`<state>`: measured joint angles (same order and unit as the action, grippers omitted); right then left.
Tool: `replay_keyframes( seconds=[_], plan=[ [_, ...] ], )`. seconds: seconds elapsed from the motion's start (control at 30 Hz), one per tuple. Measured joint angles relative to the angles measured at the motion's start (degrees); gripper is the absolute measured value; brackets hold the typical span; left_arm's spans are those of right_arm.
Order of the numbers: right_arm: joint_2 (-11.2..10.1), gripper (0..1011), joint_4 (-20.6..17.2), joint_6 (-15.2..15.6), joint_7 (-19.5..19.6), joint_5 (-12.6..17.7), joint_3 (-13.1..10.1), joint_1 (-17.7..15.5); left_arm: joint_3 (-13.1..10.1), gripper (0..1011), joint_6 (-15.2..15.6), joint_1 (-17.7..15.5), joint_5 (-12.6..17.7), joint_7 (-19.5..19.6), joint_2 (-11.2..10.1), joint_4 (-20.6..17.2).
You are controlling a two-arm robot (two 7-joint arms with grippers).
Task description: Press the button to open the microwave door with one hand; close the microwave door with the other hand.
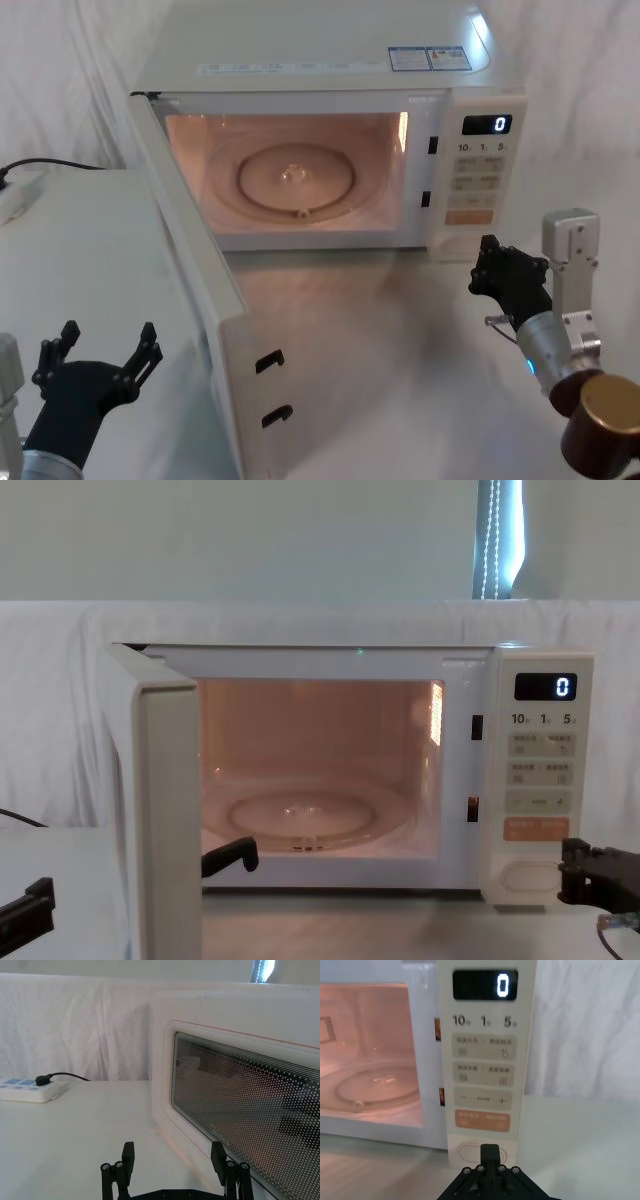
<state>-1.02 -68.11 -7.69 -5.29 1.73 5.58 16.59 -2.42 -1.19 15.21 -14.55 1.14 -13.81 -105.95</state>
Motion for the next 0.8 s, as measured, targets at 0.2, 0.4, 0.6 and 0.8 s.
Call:
replay_keyframes(
  seconds=[0.2,0.4,0.6,0.8],
  plan=[
    [0.2,0,-4.5,-0.1,0.8,0.1,-0.2,-3.6,0.0,1001,0.0,0.0,0.0,0.0,0.0,0.0],
    [0.4,0,-7.5,-0.1,1.2,0.3,-0.4,-6.9,0.0,1001,0.0,0.0,0.0,0.0,0.0,0.0],
    [0.5,0,-8.8,-0.3,1.2,0.5,-0.4,-8.6,0.0,1001,0.0,0.0,0.0,0.0,0.0,0.0],
    [0.4,0,-9.4,-0.2,0.9,0.5,-0.2,-9.5,0.0,1001,0.0,0.0,0.0,0.0,0.0,0.0]
  ],
)
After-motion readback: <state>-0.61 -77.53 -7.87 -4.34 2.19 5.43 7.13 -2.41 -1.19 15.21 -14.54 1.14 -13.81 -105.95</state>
